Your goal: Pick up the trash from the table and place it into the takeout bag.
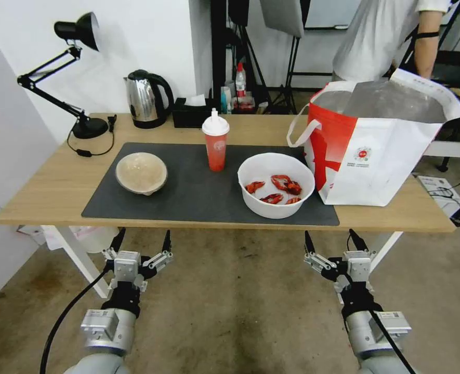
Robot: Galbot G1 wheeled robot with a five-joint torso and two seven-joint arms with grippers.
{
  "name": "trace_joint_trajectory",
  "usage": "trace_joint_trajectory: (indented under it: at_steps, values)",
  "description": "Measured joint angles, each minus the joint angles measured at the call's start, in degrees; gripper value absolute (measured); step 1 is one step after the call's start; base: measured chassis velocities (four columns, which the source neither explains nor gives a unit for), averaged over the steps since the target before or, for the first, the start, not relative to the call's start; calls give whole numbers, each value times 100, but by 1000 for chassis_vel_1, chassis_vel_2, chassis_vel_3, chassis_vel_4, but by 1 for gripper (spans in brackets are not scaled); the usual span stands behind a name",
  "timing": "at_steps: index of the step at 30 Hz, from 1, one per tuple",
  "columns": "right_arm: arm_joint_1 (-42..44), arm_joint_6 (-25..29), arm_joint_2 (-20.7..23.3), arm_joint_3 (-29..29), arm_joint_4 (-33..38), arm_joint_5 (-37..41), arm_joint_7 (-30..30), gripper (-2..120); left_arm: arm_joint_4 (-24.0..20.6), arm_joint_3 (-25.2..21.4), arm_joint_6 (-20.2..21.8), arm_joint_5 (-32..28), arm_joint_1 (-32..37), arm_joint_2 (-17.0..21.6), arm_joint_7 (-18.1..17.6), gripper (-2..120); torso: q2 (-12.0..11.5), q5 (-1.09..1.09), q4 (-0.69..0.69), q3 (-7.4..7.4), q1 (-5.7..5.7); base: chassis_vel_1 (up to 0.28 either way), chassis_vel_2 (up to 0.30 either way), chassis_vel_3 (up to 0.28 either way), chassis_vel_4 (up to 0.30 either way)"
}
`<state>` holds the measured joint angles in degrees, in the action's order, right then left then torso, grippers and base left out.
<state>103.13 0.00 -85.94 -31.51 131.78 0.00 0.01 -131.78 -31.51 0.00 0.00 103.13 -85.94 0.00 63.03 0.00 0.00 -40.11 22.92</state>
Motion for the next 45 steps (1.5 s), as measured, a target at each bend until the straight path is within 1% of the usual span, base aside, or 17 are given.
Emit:
trace_joint_trajectory:
  at_steps: [45]
  values:
    - [0,0,0,0,0,0,0,100,0,0,0,0,0,0,0,100,0,0,0,0,0,0,0,0,0]
